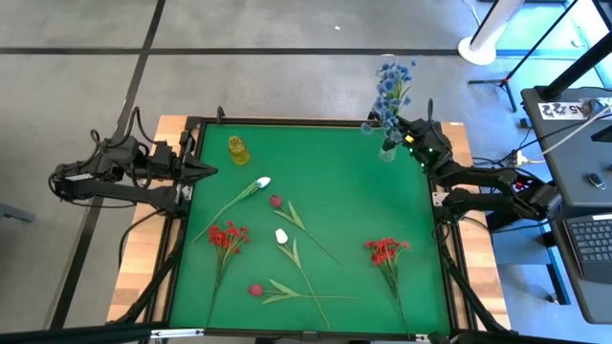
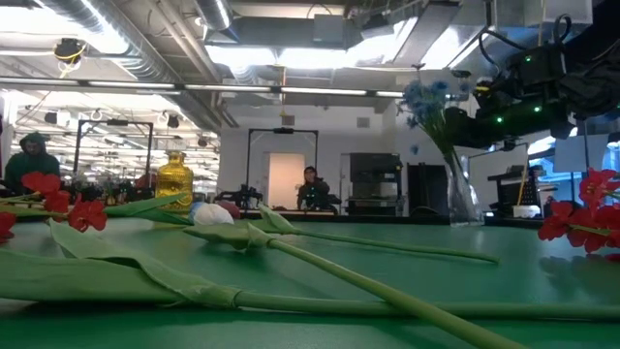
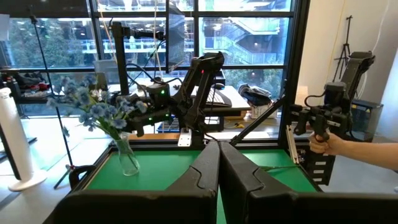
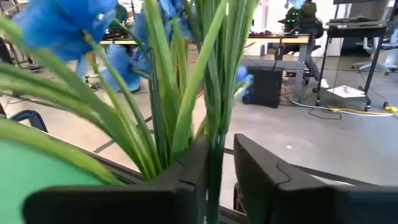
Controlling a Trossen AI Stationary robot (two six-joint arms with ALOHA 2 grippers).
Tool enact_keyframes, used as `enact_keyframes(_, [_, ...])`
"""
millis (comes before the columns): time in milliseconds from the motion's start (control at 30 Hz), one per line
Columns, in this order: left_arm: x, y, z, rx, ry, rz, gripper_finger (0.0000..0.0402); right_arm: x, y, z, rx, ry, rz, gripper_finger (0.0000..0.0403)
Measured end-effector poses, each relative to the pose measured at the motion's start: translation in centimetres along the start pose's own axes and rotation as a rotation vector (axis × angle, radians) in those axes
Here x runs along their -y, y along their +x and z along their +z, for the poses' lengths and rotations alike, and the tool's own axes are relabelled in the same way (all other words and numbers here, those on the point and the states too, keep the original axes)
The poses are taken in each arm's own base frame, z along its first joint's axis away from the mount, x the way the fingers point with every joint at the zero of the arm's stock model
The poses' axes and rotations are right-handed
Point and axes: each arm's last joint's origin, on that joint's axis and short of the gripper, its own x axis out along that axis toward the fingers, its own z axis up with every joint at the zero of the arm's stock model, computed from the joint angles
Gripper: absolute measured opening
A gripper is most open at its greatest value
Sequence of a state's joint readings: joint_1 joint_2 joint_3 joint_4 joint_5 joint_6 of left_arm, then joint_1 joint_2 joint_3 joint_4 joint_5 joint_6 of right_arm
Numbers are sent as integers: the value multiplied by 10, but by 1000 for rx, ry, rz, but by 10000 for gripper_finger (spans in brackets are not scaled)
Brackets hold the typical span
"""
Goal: Sort flowers into vase by color
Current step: Put the light blue flowers into the transparent vase
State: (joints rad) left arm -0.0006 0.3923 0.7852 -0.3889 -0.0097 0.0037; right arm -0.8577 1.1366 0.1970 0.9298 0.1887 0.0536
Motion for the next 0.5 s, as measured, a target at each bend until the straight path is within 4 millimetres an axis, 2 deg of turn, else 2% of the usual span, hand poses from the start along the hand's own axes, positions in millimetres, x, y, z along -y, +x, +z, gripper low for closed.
enact_keyframes(300, [0,0,0,0,0,0,0,0,0,-3,-30,-3,-1,155])
enact_keyframes(500, [0,0,0,0,0,0,0,-1,-1,-6,-73,17,38,174])
